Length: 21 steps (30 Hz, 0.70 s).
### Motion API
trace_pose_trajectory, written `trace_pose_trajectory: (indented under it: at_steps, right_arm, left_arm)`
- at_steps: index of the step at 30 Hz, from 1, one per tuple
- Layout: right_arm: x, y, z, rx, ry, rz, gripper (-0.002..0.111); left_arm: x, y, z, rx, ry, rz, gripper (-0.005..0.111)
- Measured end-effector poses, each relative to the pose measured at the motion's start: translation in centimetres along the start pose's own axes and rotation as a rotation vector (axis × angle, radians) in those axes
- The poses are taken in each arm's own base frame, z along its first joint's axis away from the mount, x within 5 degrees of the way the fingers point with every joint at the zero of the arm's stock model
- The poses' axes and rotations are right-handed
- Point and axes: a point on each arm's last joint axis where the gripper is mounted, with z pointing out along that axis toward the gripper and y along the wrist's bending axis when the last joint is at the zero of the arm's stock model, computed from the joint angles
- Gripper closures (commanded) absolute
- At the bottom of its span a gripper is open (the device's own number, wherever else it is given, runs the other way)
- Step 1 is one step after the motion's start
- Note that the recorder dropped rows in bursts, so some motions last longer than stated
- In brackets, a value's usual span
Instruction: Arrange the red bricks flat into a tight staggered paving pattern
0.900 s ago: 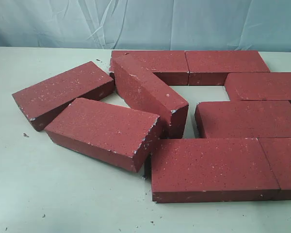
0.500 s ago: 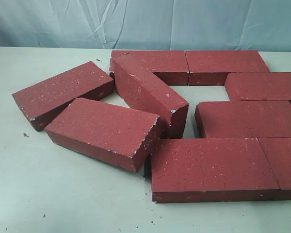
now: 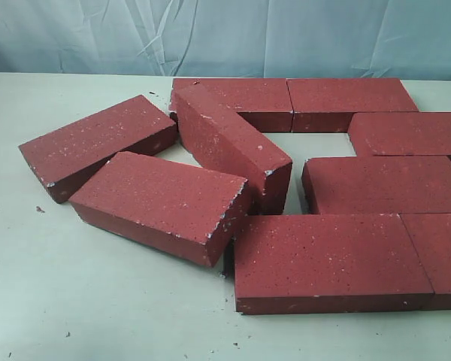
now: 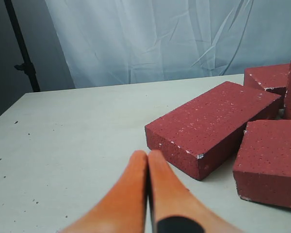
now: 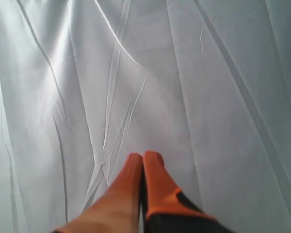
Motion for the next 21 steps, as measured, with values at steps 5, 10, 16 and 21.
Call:
trace_pose_trajectory:
  at_steps: [5, 10, 16, 21]
  right_arm:
    - [0.5, 0.2, 4.6, -0.008, 0.137, -0.093, 0.109]
    - [2.1, 0.2, 7.4, -0.014, 0.259, -0.140, 0.109]
    - [4.5, 1.1, 10.9, -0.051, 0.474, -0.232, 0.109]
    - [6.5, 2.3, 13.6, -0.091, 0.674, -0.349, 0.109]
  left_arm:
    - [0.0, 0.0, 0.0, 0.000, 0.000, 0.000, 0.107]
    - [0.0, 0.0, 0.0, 0.000, 0.000, 0.000, 0.107]
    - [0.0, 0.0, 0.0, 0.000, 0.000, 0.000, 0.107]
    - [0.0, 0.0, 0.0, 0.000, 0.000, 0.000, 0.107]
